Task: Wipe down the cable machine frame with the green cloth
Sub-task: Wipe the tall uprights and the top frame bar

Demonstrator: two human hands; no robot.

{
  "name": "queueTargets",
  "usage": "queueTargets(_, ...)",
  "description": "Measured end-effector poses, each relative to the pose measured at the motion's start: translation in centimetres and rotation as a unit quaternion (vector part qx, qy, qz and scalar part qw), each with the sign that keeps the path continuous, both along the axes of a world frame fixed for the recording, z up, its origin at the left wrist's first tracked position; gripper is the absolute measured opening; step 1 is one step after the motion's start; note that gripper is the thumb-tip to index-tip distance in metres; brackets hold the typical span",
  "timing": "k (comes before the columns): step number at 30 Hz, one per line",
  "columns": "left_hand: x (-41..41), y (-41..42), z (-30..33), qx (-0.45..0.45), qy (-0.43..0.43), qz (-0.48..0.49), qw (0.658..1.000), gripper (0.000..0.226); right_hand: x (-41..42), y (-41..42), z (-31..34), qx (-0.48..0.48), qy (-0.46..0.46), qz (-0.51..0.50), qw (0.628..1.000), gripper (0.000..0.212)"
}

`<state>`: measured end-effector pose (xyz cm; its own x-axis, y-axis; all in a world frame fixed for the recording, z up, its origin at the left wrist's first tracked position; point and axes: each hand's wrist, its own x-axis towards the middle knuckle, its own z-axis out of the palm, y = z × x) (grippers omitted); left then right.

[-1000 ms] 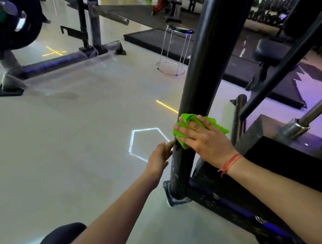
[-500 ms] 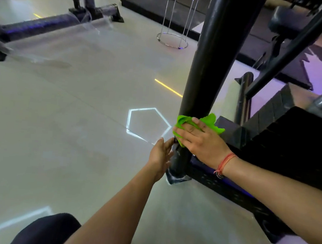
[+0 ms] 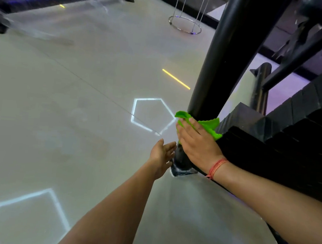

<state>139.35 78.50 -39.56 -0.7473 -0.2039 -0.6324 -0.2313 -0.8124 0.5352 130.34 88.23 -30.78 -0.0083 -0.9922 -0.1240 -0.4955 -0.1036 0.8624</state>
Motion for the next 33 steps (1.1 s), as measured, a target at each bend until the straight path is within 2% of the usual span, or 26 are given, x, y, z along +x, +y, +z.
queueTargets(3, -0.3, 0.4, -1.8, 0.024, 0.014, 0.007, 1.000, 0.066, -0.5, 2.4, -4.4, 0.081, 0.034, 0.012, 0.996, 0.060)
queueTargets(5, -0.3, 0.2, -3.0, 0.040, 0.015, 0.016, 0.999, 0.067, -1.5, 3.5, -6.1, 0.109, 0.008, 0.025, 0.994, 0.059)
queueTargets(9, -0.4, 0.3, -4.3, 0.042, 0.008, 0.020, 0.999, 0.068, -3.0, 3.6, -7.8, 0.014, -0.032, 0.078, 0.996, 0.054)
queueTargets(14, -1.2, 1.3, -5.4, 0.024, 0.004, 0.027, 0.999, 0.066, -5.7, 9.8, -10.7, 0.018, -0.096, 0.061, 0.993, 0.053)
queueTargets(17, -2.2, 3.7, -5.0, -0.015, -0.007, 0.057, 0.998, 0.053, -6.9, 13.2, -11.4, -0.003, -0.118, 0.054, 0.992, 0.054)
queueTargets(20, -2.8, 6.6, -4.1, -0.021, -0.009, 0.099, 0.995, 0.038, -6.4, 11.2, -11.8, -0.039, -0.182, 0.040, 0.982, 0.041)
queueTargets(22, -3.4, 7.9, -3.6, -0.030, -0.035, 0.144, 0.988, 0.034, -6.9, 11.6, -11.9, -0.042, -0.215, 0.049, 0.974, 0.040)
queueTargets(23, -3.7, 8.5, -3.5, -0.037, -0.038, 0.162, 0.985, 0.037, -7.4, 12.8, -11.7, -0.039, -0.221, 0.056, 0.973, 0.041)
queueTargets(25, -4.4, 9.8, -3.3, -0.073, -0.032, 0.180, 0.980, 0.058, -8.1, 16.1, -11.8, -0.014, -0.194, 0.069, 0.979, 0.046)
queueTargets(27, -4.8, 11.1, -3.3, -0.101, -0.035, 0.170, 0.980, 0.076, -7.4, 17.5, -12.1, -0.011, -0.161, 0.034, 0.986, 0.052)
queueTargets(33, -4.8, 13.9, -4.5, -0.142, -0.058, 0.152, 0.976, 0.070, -6.4, 16.2, -14.0, -0.087, -0.226, 0.015, 0.970, 0.047)
